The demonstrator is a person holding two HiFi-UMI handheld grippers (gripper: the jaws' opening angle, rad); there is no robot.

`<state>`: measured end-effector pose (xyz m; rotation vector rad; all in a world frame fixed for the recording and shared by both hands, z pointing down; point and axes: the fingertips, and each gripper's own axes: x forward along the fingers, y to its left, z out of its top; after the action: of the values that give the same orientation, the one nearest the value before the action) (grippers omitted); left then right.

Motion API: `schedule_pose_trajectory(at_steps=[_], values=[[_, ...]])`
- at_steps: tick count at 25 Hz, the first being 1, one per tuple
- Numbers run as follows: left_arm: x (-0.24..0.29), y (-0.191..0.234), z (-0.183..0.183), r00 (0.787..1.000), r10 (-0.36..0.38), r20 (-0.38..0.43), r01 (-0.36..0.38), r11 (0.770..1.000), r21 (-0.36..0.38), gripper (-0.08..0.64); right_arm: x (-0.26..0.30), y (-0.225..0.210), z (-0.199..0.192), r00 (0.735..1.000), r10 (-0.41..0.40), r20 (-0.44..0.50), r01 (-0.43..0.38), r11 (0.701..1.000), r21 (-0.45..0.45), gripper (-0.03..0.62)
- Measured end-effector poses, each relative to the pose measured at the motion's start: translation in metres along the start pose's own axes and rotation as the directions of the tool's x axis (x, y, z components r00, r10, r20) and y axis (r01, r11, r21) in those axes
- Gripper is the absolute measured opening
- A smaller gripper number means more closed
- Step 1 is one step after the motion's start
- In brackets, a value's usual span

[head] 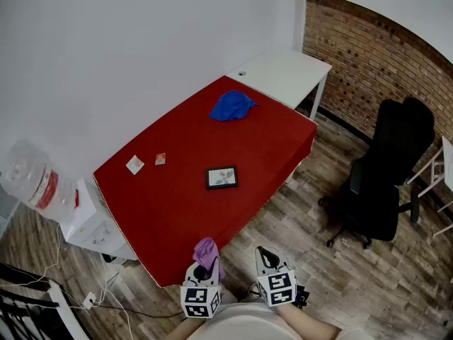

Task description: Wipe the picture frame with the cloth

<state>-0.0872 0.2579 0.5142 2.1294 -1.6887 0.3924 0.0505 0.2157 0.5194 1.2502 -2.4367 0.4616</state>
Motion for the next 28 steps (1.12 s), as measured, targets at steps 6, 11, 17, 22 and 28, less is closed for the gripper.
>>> schedule_pose_trajectory(at_steps=[6, 11, 17, 22, 28], values=[[0.023, 0.014, 0.005, 1.0, -0.013, -0.015, 0.013, 1.0, -0.005, 0.061, 0.025, -0.009, 0.003, 1.0, -0.012, -0.02, 0.012, 1.0, 0.015, 0.005], [0.063, 0.041, 0.017, 0.998, -0.051, -0.024, 0.051, 0.999, 0.002, 0.061, 0.065, -0.017, 0.018, 0.999, -0.043, -0.025, 0.043, 0.999, 0.019, 0.003], [0.11, 0.076, 0.057, 0.994, -0.109, -0.004, 0.109, 0.993, 0.032, 0.061, 0.109, -0.03, 0.059, 0.995, -0.104, 0.003, 0.104, 0.994, 0.018, 0.005], [0.13, 0.096, 0.078, 0.989, -0.145, 0.0, 0.145, 0.988, 0.06, 0.061, 0.132, -0.03, 0.081, 0.989, -0.146, 0.02, 0.145, 0.989, 0.015, 0.005], [0.145, 0.104, 0.086, 0.987, -0.158, -0.01, 0.158, 0.986, 0.055, 0.061, 0.147, -0.038, 0.092, 0.987, -0.16, 0.011, 0.16, 0.987, 0.017, 0.005]])
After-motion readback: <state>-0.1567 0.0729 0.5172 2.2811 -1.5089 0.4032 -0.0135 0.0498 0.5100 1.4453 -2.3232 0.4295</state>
